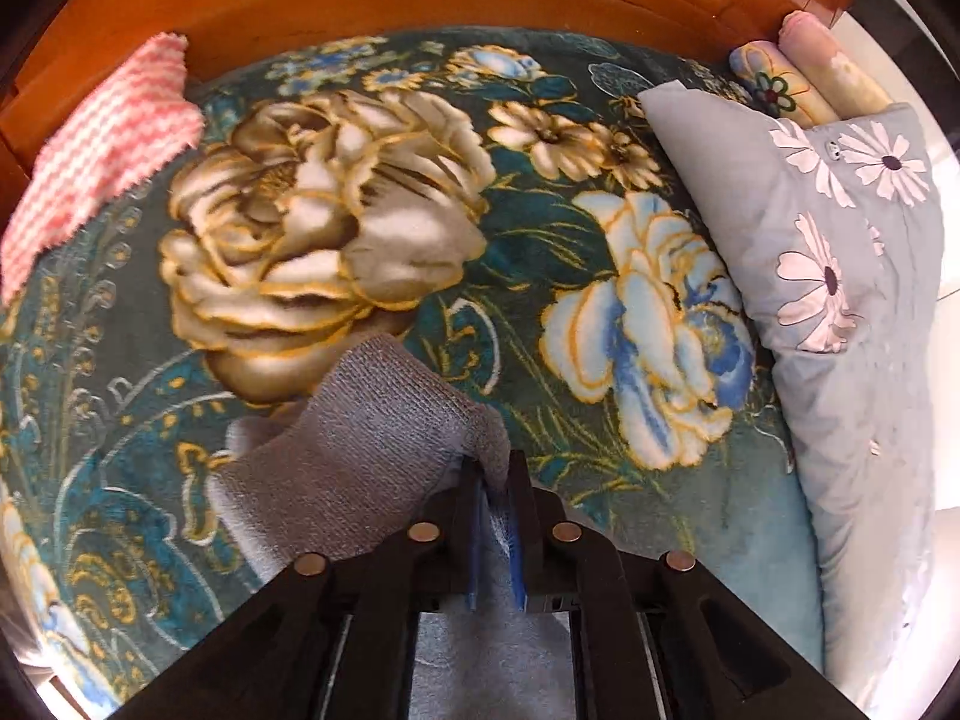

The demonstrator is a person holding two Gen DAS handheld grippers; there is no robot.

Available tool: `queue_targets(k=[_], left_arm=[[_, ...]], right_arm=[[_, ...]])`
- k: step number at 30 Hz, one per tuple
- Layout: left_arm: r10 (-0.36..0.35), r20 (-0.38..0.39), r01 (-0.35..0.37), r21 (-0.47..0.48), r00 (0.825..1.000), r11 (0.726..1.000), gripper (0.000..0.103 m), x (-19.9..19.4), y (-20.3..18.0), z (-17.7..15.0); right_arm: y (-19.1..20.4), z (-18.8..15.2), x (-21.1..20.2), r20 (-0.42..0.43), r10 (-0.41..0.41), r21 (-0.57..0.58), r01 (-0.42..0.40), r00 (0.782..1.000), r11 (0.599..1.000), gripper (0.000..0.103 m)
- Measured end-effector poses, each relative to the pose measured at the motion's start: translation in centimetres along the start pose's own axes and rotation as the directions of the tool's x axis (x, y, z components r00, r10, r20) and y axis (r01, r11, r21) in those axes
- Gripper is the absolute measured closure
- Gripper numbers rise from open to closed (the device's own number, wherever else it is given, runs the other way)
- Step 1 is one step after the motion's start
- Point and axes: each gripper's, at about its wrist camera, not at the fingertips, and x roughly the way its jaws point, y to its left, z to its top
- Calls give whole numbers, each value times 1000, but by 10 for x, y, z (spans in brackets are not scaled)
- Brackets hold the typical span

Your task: Fold clothes

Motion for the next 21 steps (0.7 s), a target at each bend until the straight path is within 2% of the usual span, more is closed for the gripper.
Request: queue_targets(k=[1, 2, 5, 7, 8, 9, 10, 12, 16, 19, 20, 21], left_arm=[[-37, 11, 37, -3, 999, 999, 63, -3, 4, -2], [-72, 27, 71, 5, 997, 997, 50, -8, 7, -4], [-176, 81, 174, 35, 981, 984, 47, -38, 24, -11], [-158, 143, 161, -9, 977, 987, 41, -56, 51, -20], [-141, 175, 150, -35, 974, 988, 36, -64, 65, -25], [-95, 190, 109, -67, 977, 992, 35, -67, 80, -30], [-58, 184, 76, -94, 981, 993, 35, -65, 95, -35], [-65, 141, 86, -155, 988, 984, 35, -53, 121, -41], [-186, 141, 220, -283, 972, 934, 35, -31, 144, -53], [-264, 146, 296, -275, 953, 915, 35, -21, 133, -51], [-275, 144, 304, -256, 951, 918, 35, -18, 127, -50], [-259, 135, 285, -233, 956, 930, 35, -14, 121, -48]], right_arm=[[0, 1, 5, -8, -7, -10, 7, 1000, 1000, 92], [0, 2, 8, -10, -7, -19, 7, 1000, 1000, 91], [1, 2, 10, -5, 5, -48, -5, 1000, 999, 90], [1, 3, 12, -2, 13, -67, -13, 1000, 998, 79], [2, 2, 8, 11, 27, -85, -26, 1000, 996, 57], [4, -1, 0, 40, 41, -108, -36, 998, 993, 34], [6, -6, -11, 77, 46, -127, -36, 996, 991, 27], [6, -19, -33, 132, 80, -147, -61, 988, 987, 25], [-3, -57, -61, 85, 135, -145, -122, 987, 982, 24], [-18, -87, -69, 25, 127, -137, -123, 992, 983, 24], [-25, -96, -72, 19, 116, -122, -113, 993, 986, 24], [-32, -104, -73, 15, 105, -97, -103, 994, 990, 24]])
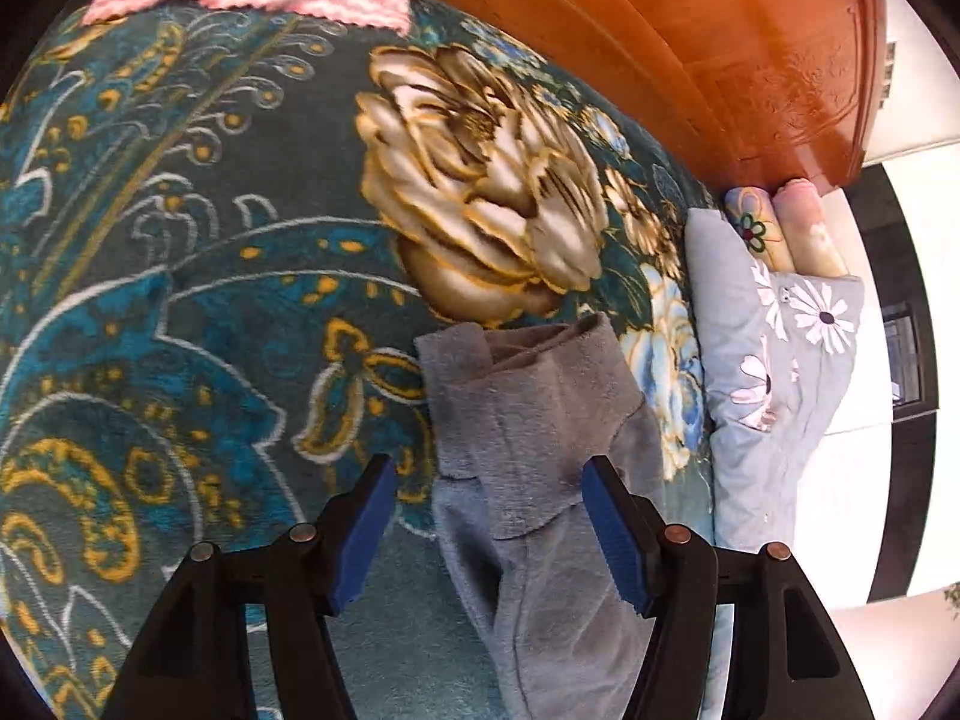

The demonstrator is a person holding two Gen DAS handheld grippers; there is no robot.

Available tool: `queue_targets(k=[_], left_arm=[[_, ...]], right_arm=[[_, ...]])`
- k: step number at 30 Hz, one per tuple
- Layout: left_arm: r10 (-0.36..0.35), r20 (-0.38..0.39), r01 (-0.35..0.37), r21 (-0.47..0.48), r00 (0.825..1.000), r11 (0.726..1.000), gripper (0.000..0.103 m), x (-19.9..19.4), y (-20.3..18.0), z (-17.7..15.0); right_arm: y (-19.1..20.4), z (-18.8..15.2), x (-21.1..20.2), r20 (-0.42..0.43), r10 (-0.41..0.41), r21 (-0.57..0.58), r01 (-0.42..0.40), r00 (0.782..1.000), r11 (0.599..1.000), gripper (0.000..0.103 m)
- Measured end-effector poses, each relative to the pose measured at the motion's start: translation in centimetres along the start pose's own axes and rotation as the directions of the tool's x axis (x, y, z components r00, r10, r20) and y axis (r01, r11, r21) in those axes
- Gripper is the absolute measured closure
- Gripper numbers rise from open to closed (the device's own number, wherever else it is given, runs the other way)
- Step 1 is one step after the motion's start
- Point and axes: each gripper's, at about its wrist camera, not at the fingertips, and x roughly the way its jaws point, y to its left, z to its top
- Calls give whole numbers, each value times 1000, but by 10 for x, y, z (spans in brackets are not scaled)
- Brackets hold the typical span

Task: Fold clothes
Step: 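Grasp the sleeve cuff with the left gripper while the right gripper grasps the folded hem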

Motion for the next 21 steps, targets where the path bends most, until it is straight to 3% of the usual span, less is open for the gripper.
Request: queue_targets(k=[5, 7, 9, 12, 13, 15, 18, 21], left_arm=[[82, 34, -84, 61, 996, 995, 37, 13, -15, -1], [119, 44, -121, 54, 992, 991, 69, 15, -19, 1], [144, 68, -148, 63, 987, 987, 86, 8, -28, 6], [36, 137, -46, 74, 990, 996, 86, -27, -41, 15], [48, 171, -68, 115, 984, 991, 87, -37, -47, 18], [150, 196, -187, 186, 969, 965, 92, -43, -52, 27], [159, 184, -187, 142, 970, 972, 92, -50, -33, 30], [166, 166, -187, 119, 972, 975, 92, -49, -19, 28]], right_arm=[[-28, -29, 5, -35, -17, 125, 21, 999, 992, 24], [-36, -33, 12, -44, -11, 166, 18, 999, 986, 24], [-43, -33, 18, -43, -4, 204, 13, 999, 979, 24], [-52, -32, 22, -32, 22, 263, -13, 999, 965, 24], [-55, -32, 22, -21, 35, 277, -28, 999, 961, 24], [-62, -33, 21, 10, 47, 298, -48, 999, 953, 24], [-80, -38, 25, 72, 42, 372, -66, 997, 926, 23], [-104, -43, 30, 163, 72, 509, -147, 984, 848, 23]])
